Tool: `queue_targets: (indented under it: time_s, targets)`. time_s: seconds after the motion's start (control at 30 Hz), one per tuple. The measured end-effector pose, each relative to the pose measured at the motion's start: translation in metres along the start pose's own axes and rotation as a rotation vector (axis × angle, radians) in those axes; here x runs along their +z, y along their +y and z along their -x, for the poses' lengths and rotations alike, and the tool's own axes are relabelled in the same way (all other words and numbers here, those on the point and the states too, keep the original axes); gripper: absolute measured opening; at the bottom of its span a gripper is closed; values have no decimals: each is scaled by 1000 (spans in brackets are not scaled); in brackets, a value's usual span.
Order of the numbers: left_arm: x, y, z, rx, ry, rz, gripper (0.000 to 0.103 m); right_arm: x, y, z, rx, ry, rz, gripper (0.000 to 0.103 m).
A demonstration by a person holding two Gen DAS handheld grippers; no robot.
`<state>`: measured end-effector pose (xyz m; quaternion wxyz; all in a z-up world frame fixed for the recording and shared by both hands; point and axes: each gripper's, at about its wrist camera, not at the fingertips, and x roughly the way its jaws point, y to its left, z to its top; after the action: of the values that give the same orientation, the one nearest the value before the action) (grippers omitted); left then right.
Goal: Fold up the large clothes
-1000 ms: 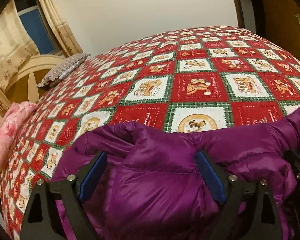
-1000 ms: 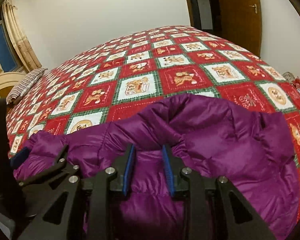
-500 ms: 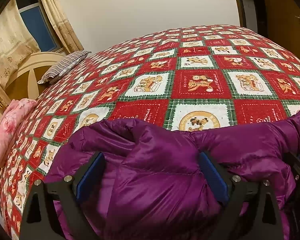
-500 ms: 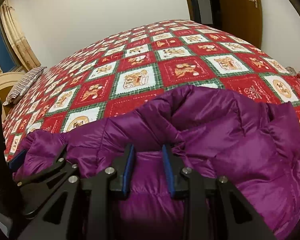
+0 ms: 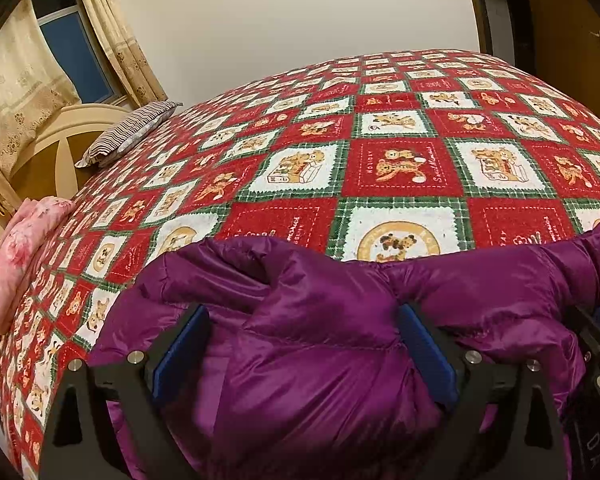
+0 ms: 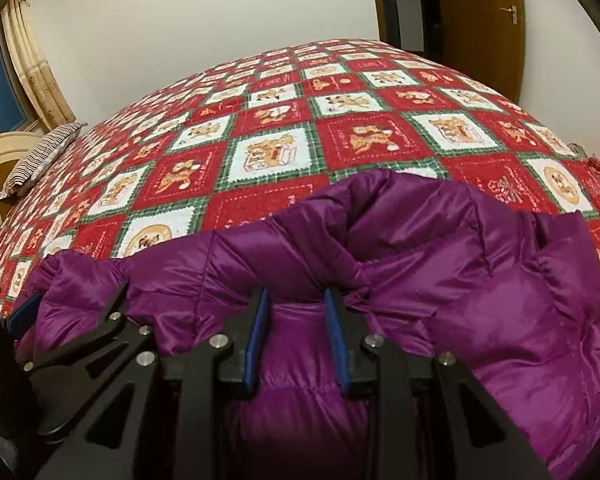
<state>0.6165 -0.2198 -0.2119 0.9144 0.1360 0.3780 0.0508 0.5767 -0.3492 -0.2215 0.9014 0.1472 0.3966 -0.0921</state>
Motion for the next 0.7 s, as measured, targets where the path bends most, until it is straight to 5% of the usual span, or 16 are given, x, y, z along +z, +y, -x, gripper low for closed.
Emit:
queue_targets:
  time_s: [0.43, 0.53, 0.7]
  targets:
    - [5, 7, 3, -33, 20, -14, 96, 1, -1, -1, 18, 5, -7, 33]
    - [12, 44, 38, -56, -27, 30, 96, 6, -9, 15, 102, 20, 12, 55]
    - [-17, 106, 106, -74, -161, -28, 96, -1, -36, 96, 89, -84, 34, 75]
